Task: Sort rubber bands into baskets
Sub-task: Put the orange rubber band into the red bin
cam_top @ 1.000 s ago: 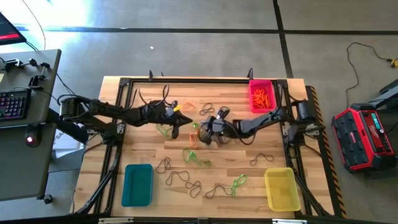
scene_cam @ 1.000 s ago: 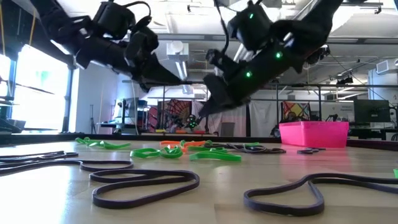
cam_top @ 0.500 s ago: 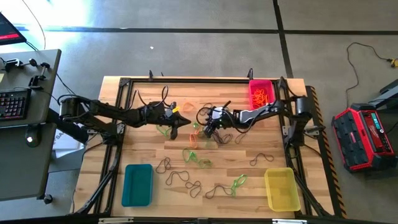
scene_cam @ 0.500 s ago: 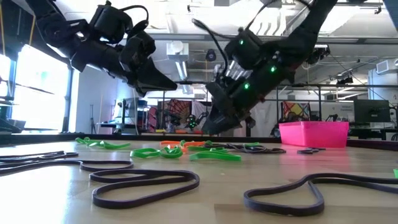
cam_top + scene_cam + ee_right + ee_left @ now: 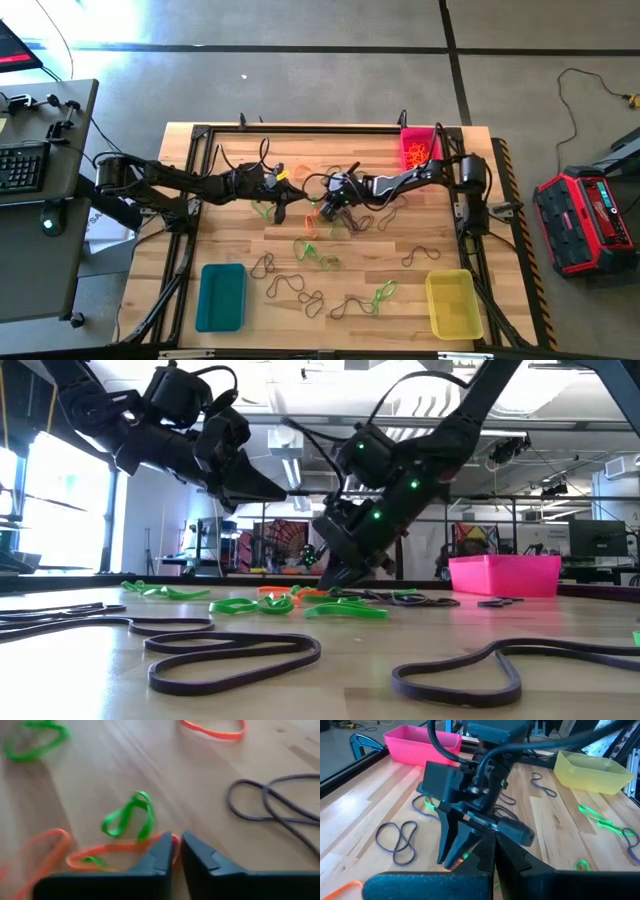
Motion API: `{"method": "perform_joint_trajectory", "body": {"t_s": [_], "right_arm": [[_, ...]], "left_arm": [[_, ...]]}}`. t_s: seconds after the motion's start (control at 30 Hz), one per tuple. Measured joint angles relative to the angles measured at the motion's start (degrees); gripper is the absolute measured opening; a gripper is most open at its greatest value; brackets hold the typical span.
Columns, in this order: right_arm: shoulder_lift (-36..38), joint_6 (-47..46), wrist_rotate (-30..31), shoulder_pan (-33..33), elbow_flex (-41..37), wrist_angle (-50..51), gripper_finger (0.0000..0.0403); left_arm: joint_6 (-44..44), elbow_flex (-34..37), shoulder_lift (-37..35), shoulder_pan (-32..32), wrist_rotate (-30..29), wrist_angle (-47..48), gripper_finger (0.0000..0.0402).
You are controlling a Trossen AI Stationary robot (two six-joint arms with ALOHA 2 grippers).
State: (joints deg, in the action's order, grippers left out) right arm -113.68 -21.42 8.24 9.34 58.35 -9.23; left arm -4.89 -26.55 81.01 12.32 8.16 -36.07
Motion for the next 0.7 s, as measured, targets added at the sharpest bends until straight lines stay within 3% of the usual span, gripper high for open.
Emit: {"method": "perform_joint_trajectory", "body": {"t_s": [0.4, 0.7], "right_arm": [[2.99, 5.08, 3.22, -1.29, 6.63, 13.98, 0.0004], [12.25, 7.44, 9.51, -3.21, 6.76, 21.85, 0.0]], "left_arm": [[0.5, 0.04, -0.02, -0.16, -0.01, -0.58, 0.0], [0.51, 0.04, -0.02, -0.43, -0.15, -0.93, 0.0]]}}
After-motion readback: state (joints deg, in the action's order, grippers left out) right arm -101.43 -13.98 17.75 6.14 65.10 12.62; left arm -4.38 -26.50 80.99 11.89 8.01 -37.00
